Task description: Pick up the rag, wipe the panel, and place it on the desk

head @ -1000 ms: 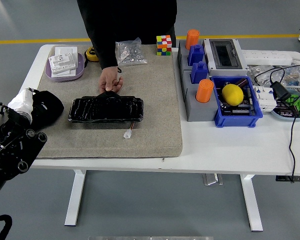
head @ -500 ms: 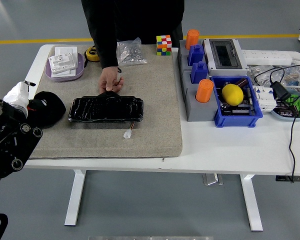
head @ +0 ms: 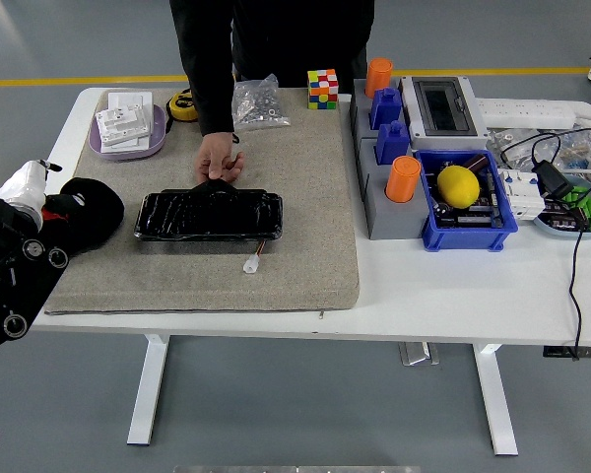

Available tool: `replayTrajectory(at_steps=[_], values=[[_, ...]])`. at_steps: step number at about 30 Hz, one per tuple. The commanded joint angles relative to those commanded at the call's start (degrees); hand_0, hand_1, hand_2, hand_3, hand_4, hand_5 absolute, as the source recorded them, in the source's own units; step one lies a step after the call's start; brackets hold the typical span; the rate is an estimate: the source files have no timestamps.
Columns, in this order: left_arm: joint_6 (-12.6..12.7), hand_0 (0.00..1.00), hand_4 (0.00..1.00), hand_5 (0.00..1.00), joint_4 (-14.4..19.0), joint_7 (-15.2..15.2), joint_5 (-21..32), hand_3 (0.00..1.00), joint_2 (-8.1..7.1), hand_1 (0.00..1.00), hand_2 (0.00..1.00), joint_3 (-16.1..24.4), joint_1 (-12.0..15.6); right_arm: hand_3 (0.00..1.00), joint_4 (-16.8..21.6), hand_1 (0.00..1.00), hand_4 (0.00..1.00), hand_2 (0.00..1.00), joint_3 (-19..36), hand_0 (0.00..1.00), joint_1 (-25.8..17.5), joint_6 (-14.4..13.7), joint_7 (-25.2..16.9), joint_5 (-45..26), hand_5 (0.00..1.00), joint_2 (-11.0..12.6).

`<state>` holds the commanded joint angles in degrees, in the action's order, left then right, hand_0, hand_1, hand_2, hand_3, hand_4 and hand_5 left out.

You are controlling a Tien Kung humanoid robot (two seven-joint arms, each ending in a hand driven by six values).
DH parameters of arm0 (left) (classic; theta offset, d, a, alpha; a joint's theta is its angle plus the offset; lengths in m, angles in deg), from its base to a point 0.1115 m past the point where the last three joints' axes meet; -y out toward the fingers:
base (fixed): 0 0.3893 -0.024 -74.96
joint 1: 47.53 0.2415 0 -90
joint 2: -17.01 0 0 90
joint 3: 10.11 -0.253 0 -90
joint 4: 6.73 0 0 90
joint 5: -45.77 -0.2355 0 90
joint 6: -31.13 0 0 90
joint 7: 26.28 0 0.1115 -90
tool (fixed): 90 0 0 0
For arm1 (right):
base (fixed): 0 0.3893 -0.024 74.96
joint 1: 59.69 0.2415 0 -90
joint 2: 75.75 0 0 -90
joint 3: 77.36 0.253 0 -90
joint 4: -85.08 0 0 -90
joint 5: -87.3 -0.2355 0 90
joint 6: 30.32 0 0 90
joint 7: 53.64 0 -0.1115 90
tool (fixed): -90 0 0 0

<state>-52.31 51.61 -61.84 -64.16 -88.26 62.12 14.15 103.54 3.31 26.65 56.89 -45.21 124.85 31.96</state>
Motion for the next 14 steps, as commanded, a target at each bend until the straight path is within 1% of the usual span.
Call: replayTrajectory(at_steps=[4,5,6,10,11,12,14], values=[[-0.8,0.477,0.517,0.2,2.0,-0.8,2.0,0.811,-0.67,0.879,0.914,0.0,0.5,0.61,-0.2,0.506,0.998,0.662,0.4,0.717,0.0,0.1,0.0,0.2,0.644,0.0],[-1.1,0.468,0.473,0.198,2.7,-1.0,3.0,0.813,-0.9,0.872,0.913,-0.1,0.7,0.61,-0.2,0.505,0.998,0.662,0.5,0.717,0.0,0.0,0.0,0.3,0.644,0.0],[-1.2,0.468,0.473,0.198,3.2,-1.2,4.4,0.813,-1.07,0.872,0.913,-0.3,0.9,0.61,-0.2,0.505,0.998,0.662,0.6,0.717,0.0,0.0,0.0,0.4,0.644,0.0],[-2.1,0.468,0.473,0.198,3.7,-1.4,8.6,0.813,-1.64,0.872,0.913,-1.1,0.9,0.61,-0.2,0.505,0.998,0.662,0.8,0.717,0.1,-0.2,-0.1,0.6,0.644,-0.1],[-2.2,0.461,0.448,0.198,3.7,-1.4,9.7,0.812,-1.77,0.866,0.901,-1.3,1.0,0.611,-0.2,0.505,0.998,0.663,0.8,0.717,0.1,-0.2,-0.1,0.6,0.644,-0.1],[-2.3,0.461,0.448,0.198,3.8,-1.4,10.7,0.812,-1.81,0.866,0.901,-1.5,1.1,0.611,-0.2,0.505,0.998,0.663,0.9,0.717,0.1,-0.3,-0.1,0.7,0.644,-0.1],[-2.6,0.461,0.448,0.198,4.0,-1.4,11.4,0.812,-1.83,0.866,0.901,-1.6,1.2,0.611,-0.3,0.505,0.998,0.663,0.9,0.717,0.1,-0.3,0.0,0.8,0.644,-0.1]])
